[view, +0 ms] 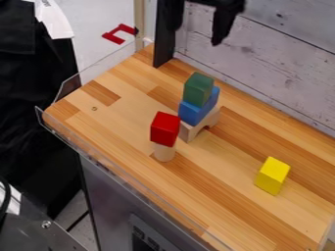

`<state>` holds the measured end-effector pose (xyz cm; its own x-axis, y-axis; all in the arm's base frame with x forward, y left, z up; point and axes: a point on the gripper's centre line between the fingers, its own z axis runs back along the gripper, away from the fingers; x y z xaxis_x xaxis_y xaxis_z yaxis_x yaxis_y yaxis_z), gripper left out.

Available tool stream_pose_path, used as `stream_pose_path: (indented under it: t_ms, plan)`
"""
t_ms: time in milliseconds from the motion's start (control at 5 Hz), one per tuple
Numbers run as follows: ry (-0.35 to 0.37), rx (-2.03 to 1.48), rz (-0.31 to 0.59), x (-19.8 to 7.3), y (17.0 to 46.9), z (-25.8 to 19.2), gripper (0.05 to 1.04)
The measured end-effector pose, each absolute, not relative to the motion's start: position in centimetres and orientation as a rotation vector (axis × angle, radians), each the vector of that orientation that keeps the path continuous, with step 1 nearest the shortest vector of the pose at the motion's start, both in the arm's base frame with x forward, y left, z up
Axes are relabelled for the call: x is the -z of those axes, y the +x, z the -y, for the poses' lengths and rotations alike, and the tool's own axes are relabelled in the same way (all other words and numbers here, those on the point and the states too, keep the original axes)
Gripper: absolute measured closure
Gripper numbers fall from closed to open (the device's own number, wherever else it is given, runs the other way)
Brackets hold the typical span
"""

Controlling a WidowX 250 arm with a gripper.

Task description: Put the green cube on top of blue block

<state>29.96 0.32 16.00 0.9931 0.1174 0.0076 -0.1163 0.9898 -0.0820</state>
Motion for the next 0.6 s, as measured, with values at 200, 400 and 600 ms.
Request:
stream_pose_path:
  t_ms: [200,400,600]
  plan:
    - [-0.071,-0.108,0.027,-16.3,27.9,-0.4,0.083]
    - [-0.079,-0.101,0.005,-14.9,27.3,-0.6,0.083]
    - [-0.068,-0.093,-0.07,-13.0,27.4,-0.9,0.083]
